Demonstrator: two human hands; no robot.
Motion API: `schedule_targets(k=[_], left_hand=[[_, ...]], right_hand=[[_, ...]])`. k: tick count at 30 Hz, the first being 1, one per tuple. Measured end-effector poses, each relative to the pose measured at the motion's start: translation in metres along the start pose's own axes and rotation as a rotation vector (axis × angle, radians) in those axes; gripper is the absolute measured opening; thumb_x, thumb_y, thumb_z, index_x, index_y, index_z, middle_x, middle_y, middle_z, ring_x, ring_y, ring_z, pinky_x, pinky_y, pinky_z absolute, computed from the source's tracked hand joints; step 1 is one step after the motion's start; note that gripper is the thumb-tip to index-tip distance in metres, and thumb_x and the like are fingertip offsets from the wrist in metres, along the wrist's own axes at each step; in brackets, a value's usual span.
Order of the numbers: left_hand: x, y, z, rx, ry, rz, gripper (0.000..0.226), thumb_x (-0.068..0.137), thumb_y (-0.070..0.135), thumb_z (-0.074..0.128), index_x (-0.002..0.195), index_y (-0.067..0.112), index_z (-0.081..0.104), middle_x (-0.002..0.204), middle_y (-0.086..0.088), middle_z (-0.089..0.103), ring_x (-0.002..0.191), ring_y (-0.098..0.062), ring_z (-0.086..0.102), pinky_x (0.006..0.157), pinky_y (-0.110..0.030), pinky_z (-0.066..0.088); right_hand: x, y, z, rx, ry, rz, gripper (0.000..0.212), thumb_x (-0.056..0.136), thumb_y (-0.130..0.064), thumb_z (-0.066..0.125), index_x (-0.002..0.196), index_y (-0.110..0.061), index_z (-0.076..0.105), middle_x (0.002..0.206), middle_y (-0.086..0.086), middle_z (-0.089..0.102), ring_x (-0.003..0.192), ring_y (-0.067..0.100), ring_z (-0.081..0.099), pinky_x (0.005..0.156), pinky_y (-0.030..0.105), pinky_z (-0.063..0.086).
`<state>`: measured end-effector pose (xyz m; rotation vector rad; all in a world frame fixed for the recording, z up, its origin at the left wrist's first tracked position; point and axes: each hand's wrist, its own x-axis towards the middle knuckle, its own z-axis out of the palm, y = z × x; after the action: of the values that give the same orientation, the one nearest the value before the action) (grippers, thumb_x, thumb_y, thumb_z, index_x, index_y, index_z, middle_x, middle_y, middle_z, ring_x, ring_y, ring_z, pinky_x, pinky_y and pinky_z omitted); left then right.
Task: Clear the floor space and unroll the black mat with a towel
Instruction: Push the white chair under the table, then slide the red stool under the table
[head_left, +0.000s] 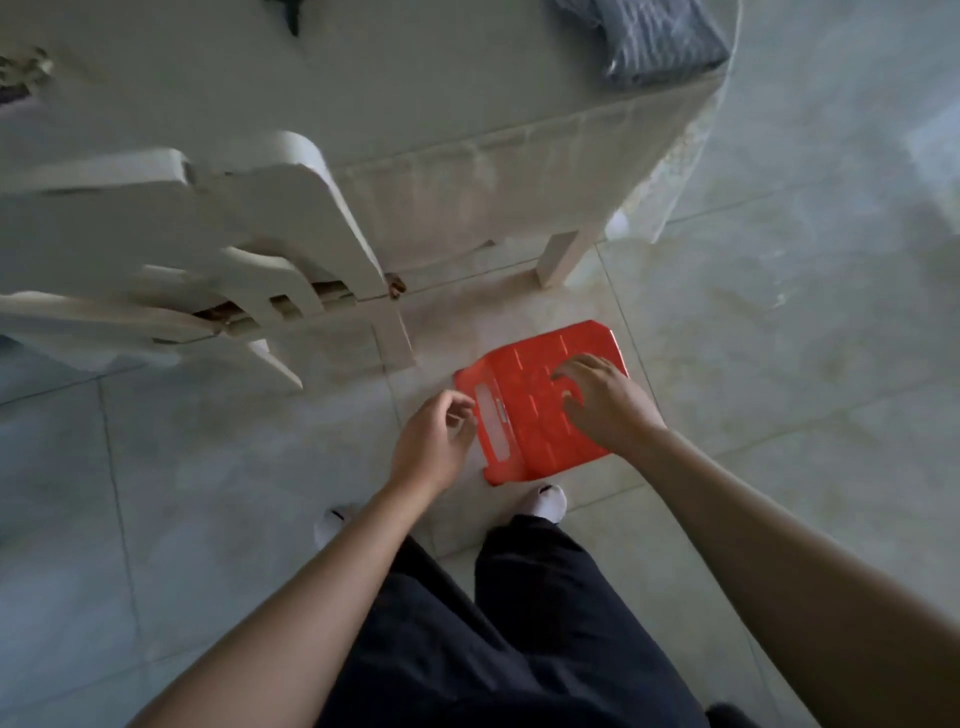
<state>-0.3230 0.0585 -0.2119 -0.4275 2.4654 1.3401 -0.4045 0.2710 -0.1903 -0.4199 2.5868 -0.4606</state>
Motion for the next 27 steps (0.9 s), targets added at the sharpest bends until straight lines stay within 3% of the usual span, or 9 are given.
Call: schedule_targets(k=[3, 8, 18, 21, 24, 27], left_hand=[[0.012, -0.003, 0.065, 0.013, -0.048, -0.062, 0.019, 0.089, 0.014, 0.061, 0.109, 0.012, 0.062, 0.105, -0.001, 0.065, 0.096, -0.015, 0.061, 0.088, -0.033, 0.049], [0.039, -0.023, 0.154, 0.043, -0.117, -0.229, 0.030, 0.091, 0.022, 0.061, 0.120, 0.014, 0.056, 0.124, -0.004, 0.058, 0.113, -0.017, 0.056, 0.091, -0.024, 0.040], [0.094, -0.088, 0.216, 0.017, -0.165, -0.538, 0.050, 0.092, 0.033, 0.059, 0.136, 0.015, 0.044, 0.140, -0.004, 0.050, 0.121, -0.022, 0.053, 0.097, -0.034, 0.041], [0.116, -0.106, 0.239, -0.028, -0.164, -0.602, 0.055, 0.091, 0.034, 0.061, 0.137, 0.014, 0.040, 0.142, -0.007, 0.047, 0.120, -0.023, 0.053, 0.098, -0.037, 0.043], [0.131, -0.118, 0.254, -0.149, -0.107, -0.651, 0.061, 0.091, 0.031, 0.063, 0.138, 0.012, 0.028, 0.138, -0.009, 0.046, 0.111, -0.023, 0.055, 0.089, -0.034, 0.044], [0.138, -0.129, 0.263, -0.370, -0.075, -0.722, 0.076, 0.090, 0.033, 0.064, 0.146, 0.022, 0.015, 0.140, 0.000, 0.045, 0.124, -0.025, 0.050, 0.101, -0.042, 0.043]], right_hand=[[-0.001, 0.065, 0.015, 0.067, -0.068, 0.128, 0.035, 0.085, -0.013, 0.058, 0.119, -0.017, 0.062, 0.124, 0.002, 0.058, 0.117, 0.023, 0.054, 0.086, 0.033, 0.047], [0.010, 0.159, 0.051, 0.156, -0.174, 0.290, 0.036, 0.087, -0.015, 0.056, 0.123, -0.018, 0.059, 0.127, 0.003, 0.056, 0.109, 0.023, 0.057, 0.085, 0.039, 0.053], [0.057, 0.255, 0.110, 0.341, -0.143, 0.546, 0.047, 0.090, -0.015, 0.058, 0.135, -0.016, 0.047, 0.130, 0.008, 0.054, 0.098, 0.019, 0.054, 0.062, 0.020, 0.040], [0.075, 0.278, 0.137, 0.379, -0.191, 0.614, 0.059, 0.089, -0.021, 0.063, 0.141, -0.018, 0.037, 0.136, 0.012, 0.047, 0.111, 0.026, 0.054, 0.066, 0.024, 0.042], [0.088, 0.291, 0.160, 0.489, -0.229, 0.686, 0.075, 0.085, -0.032, 0.069, 0.146, -0.020, 0.027, 0.141, 0.013, 0.042, 0.116, 0.031, 0.053, 0.072, 0.033, 0.052], [0.093, 0.299, 0.177, 0.600, -0.223, 0.729, 0.089, 0.080, -0.040, 0.072, 0.148, -0.023, 0.019, 0.141, 0.008, 0.047, 0.115, 0.029, 0.057, 0.077, 0.037, 0.055]])
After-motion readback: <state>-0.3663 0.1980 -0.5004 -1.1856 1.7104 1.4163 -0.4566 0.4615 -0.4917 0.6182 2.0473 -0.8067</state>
